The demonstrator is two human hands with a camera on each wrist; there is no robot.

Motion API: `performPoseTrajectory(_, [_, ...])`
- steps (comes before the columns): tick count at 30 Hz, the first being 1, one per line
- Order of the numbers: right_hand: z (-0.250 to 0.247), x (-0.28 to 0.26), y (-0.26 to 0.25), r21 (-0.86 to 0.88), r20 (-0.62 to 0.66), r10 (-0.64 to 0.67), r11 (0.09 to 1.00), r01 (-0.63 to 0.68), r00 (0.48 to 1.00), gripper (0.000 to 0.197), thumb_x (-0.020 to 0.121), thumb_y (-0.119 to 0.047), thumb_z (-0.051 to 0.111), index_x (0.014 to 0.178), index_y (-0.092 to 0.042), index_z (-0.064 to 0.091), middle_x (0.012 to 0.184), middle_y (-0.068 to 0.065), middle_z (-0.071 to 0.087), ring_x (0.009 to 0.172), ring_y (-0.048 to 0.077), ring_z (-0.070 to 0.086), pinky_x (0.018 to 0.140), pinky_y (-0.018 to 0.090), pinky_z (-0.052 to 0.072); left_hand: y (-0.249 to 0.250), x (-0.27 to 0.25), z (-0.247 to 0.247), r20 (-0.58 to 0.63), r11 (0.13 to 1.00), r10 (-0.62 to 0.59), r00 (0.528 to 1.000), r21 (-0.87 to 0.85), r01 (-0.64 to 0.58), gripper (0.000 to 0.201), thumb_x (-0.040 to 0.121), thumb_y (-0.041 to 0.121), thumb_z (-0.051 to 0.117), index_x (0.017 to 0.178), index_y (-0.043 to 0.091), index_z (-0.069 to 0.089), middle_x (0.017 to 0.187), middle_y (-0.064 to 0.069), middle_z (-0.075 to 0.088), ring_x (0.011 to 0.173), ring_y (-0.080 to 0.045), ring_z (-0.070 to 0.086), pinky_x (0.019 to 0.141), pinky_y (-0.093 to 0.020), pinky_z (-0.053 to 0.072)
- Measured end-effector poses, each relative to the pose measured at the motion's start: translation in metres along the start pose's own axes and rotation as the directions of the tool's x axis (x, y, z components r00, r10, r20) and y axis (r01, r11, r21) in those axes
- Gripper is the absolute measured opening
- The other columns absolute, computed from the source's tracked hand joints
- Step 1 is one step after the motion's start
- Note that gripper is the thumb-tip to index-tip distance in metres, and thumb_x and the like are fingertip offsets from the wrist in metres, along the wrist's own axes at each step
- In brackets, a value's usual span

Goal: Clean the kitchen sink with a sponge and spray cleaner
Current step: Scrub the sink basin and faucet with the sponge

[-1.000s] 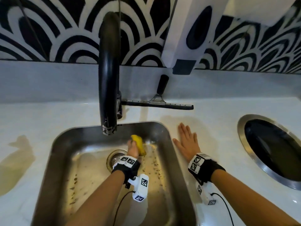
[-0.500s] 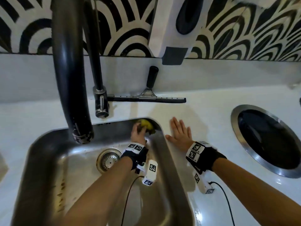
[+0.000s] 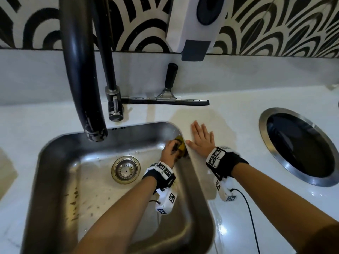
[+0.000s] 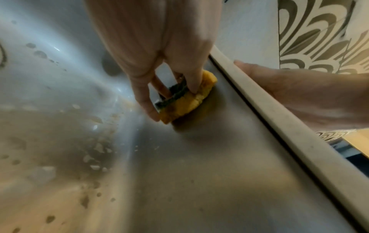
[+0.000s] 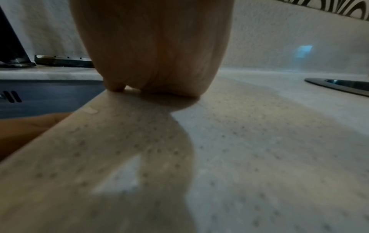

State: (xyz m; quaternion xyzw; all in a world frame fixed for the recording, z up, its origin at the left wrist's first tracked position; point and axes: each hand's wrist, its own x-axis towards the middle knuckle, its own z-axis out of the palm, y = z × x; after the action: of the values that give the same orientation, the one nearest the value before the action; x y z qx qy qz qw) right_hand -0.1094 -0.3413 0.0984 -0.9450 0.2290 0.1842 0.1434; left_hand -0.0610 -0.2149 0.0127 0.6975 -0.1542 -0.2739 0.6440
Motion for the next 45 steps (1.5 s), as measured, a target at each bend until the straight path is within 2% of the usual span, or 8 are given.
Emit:
performPoseTrajectory(3, [0.000,0.000,0.000,0.003,0.003,-0.007,1.000,0.007,1.000,0.071,0.098,-0.050,0.028,0.149,-0.024,-0.012,0.156,-0.009,-0.022,0.145,0.018,-0.018,0.117,0.047,-0.010,0.001,0.000,-0.009,0.021,0.995,-0.092,0.996,-0.028,0.093,0.028,0.092,-0.002,0.049,0.118,0.007,0.053,0.111,-0.008,0.049,0.083,-0.018,0.057,0.058,-0.019,0.052])
performPoseTrajectory(11, [0.001,0.000,0.001,0.016,-0.022,-0.016,1.000,0.016,1.000,0.070,0.097,-0.048,0.031,0.149,-0.025,-0.011,0.156,-0.010,-0.021,0.145,0.017,-0.018,0.116,0.045,-0.011,0.015,0.043,-0.028,-0.413,0.983,-0.067,0.908,0.126,0.130,0.025,0.085,0.000,0.057,0.109,0.006,0.060,0.113,-0.014,0.051,0.101,-0.030,0.056,0.085,-0.030,0.049])
performPoseTrajectory(15, [0.003,0.001,0.003,0.012,-0.036,-0.021,1.000,0.022,0.999,0.070,0.097,-0.050,0.029,0.149,-0.026,-0.011,0.156,-0.010,-0.021,0.145,0.017,-0.018,0.116,0.045,-0.011,0.011,0.042,-0.012,-0.337,0.985,-0.042,0.941,0.147,0.096,0.028,0.086,-0.003,0.057,0.113,0.003,0.060,0.122,-0.016,0.053,0.106,-0.026,0.054,0.086,-0.020,0.041])
performPoseTrajectory(19, [0.006,0.002,0.004,0.003,-0.043,-0.022,1.000,0.023,0.999,0.070,0.097,-0.050,0.029,0.149,-0.025,-0.011,0.156,-0.010,-0.021,0.145,0.018,-0.019,0.116,0.046,-0.011,-0.002,0.034,0.005,-0.247,0.988,-0.152,0.957,-0.034,0.148,0.036,0.087,-0.003,0.050,0.118,0.015,0.057,0.122,-0.013,0.056,0.108,-0.033,0.058,0.091,-0.048,0.053])
performPoseTrajectory(29, [0.003,0.002,0.002,-0.041,-0.018,-0.009,0.999,0.008,1.000,0.071,0.098,-0.049,0.029,0.150,-0.022,-0.011,0.157,-0.006,-0.020,0.146,0.021,-0.016,0.117,0.047,-0.008,-0.015,-0.029,-0.013,0.117,0.986,-0.141,0.983,0.111,0.128,0.031,0.089,-0.010,0.049,0.120,-0.002,0.053,0.107,-0.014,0.055,0.089,-0.027,0.057,0.056,-0.011,0.050])
performPoseTrajectory(33, [0.002,0.003,0.002,-0.042,-0.019,-0.012,0.999,0.011,1.000,0.070,0.098,-0.049,0.028,0.150,-0.023,-0.011,0.157,-0.007,-0.020,0.146,0.020,-0.017,0.117,0.046,-0.009,-0.011,-0.005,-0.016,-0.190,0.989,-0.081,0.978,0.110,0.103,0.030,0.087,-0.007,0.054,0.116,-0.002,0.056,0.112,-0.022,0.052,0.106,-0.037,0.054,0.090,-0.036,0.047])
performPoseTrajectory(38, [0.004,0.003,0.004,-0.023,-0.028,-0.032,0.999,0.031,0.999,0.070,0.098,-0.049,0.028,0.150,-0.024,-0.011,0.157,-0.007,-0.020,0.146,0.020,-0.018,0.116,0.047,-0.011,-0.006,0.007,0.006,-0.128,0.998,-0.065,0.990,0.013,0.068,0.025,0.088,0.004,0.056,0.112,0.011,0.058,0.119,-0.011,0.047,0.105,-0.042,0.055,0.089,-0.059,0.049])
performPoseTrajectory(45, [0.006,0.005,0.005,-0.030,-0.041,-0.016,0.999,0.014,0.999,0.070,0.097,-0.051,0.029,0.150,-0.025,-0.010,0.157,-0.009,-0.019,0.146,0.020,-0.015,0.117,0.047,-0.009,0.007,-0.038,0.010,-0.011,0.977,-0.157,0.987,-0.148,0.154,0.021,0.090,0.003,0.057,0.103,0.018,0.053,0.097,0.002,0.057,0.074,-0.015,0.063,0.054,-0.019,0.052])
